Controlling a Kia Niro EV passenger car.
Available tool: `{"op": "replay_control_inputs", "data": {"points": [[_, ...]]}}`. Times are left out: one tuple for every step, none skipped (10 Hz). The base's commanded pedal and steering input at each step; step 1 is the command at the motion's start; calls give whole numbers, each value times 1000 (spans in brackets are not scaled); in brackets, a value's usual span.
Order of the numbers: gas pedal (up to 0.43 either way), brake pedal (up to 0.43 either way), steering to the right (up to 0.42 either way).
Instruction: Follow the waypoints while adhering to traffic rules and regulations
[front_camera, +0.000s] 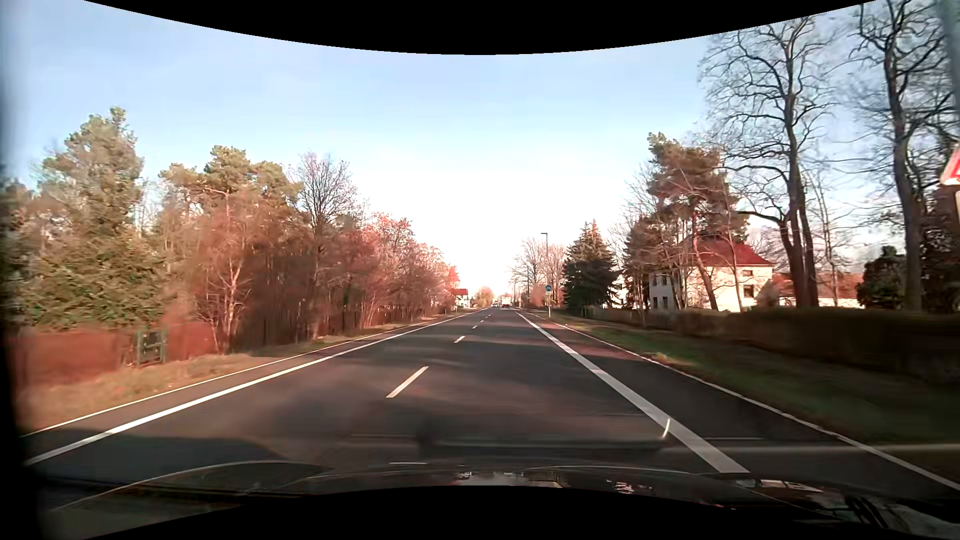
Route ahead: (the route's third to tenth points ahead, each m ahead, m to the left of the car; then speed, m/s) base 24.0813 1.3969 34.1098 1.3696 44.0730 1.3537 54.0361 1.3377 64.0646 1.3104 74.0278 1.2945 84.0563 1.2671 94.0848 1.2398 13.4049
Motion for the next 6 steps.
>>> {"op": "replay_control_inputs", "data": {"points": [[130,0,-3],[130,0,-3],[130,0,-2],[130,0,-3],[118,0,-2],[118,0,-3]]}}
